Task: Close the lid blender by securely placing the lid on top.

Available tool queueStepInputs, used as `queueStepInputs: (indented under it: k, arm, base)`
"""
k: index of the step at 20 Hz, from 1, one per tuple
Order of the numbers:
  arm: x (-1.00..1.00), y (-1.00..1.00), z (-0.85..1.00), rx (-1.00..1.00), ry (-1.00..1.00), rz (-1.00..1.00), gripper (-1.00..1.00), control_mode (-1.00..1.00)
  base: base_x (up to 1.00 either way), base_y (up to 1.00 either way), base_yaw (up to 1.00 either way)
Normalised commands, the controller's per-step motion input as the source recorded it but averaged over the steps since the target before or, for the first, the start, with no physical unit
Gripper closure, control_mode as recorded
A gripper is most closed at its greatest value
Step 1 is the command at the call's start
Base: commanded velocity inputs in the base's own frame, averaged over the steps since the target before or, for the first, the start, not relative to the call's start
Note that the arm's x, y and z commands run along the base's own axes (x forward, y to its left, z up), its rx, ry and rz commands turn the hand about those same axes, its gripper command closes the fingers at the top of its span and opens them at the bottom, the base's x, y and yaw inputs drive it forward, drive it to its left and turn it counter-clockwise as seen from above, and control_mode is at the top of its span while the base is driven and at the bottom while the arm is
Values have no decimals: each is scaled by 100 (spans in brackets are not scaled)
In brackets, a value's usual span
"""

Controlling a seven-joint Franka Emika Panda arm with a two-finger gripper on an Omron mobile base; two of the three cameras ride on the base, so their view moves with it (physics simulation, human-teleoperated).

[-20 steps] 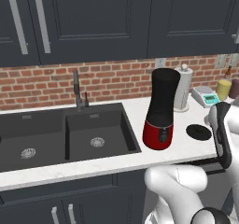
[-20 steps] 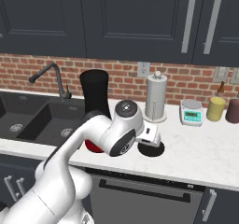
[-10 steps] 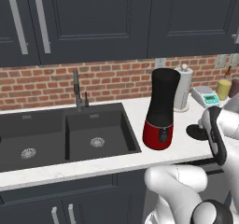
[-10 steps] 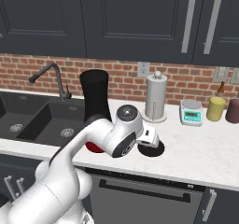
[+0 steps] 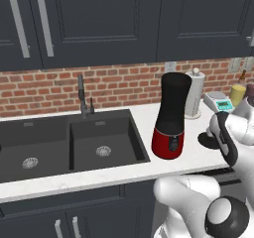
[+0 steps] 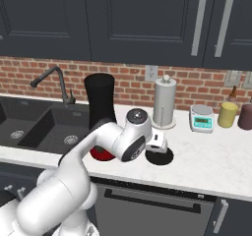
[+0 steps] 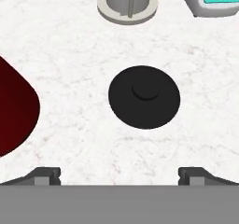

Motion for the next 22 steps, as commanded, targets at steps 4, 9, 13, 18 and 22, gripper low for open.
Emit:
queueStepInputs:
  k: [4,9,13,18,22]
  arm:
    - [18,-6,-7,0,6,4,-100,-100]
    - [15,-10,-6,0,5,3,-100,-100]
    - [11,-19,-9,0,1,2,-100,-100]
    - [9,-17,-13,0,0,2,-100,-100]
    - [10,-9,-15,0,0,2,-100,-100]
  base:
    - [0,0,0]
    - [0,0,0]
    - [0,0,0]
    - [0,0,0]
    - [0,0,0]
